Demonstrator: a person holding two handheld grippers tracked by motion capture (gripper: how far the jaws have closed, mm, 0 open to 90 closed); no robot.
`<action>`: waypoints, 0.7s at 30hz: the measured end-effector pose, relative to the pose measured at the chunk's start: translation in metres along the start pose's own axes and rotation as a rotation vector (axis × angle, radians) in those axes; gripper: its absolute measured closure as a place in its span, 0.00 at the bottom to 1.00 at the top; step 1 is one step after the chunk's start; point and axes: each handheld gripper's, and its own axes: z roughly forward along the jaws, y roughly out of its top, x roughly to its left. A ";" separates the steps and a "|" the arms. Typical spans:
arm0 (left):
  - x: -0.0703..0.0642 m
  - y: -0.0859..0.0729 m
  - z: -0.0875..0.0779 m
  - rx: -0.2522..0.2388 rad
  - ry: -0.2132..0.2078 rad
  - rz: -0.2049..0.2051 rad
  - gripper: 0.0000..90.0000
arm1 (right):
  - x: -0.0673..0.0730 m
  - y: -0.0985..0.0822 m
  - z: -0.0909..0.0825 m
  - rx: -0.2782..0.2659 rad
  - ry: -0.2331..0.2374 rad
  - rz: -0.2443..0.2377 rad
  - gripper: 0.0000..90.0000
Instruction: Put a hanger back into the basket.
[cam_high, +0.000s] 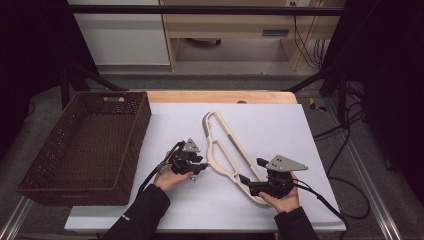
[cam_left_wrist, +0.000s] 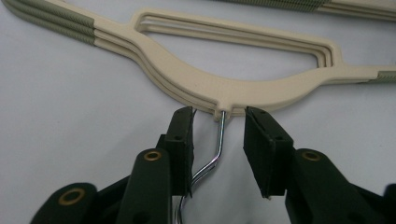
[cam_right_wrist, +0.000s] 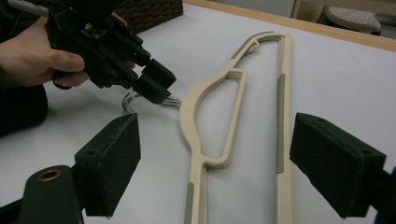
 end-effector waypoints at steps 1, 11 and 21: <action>0.000 0.000 0.000 0.000 0.000 0.000 0.73 | 0.000 0.000 0.000 0.000 0.000 0.000 0.18; 0.003 -0.002 0.009 0.019 -0.020 0.003 0.91 | 0.000 -0.001 0.002 0.009 -0.001 0.006 0.18; 0.003 0.001 0.008 0.033 -0.037 0.040 0.96 | 0.000 -0.002 0.004 0.012 0.001 0.009 0.18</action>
